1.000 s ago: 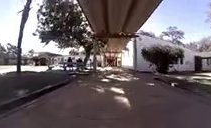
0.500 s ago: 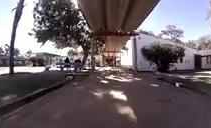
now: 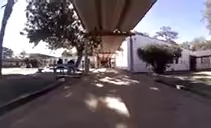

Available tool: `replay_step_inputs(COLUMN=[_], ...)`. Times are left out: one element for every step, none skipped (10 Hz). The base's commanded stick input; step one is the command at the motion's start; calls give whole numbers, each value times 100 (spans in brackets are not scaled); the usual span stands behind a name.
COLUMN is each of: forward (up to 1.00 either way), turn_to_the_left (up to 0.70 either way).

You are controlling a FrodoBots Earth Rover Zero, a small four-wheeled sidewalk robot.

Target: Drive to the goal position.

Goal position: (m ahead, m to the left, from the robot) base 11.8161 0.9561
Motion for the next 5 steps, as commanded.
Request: replay_step_inputs(forward=[70,70,70,70,70], turn_to_the_left=[0,0,0,0,0])
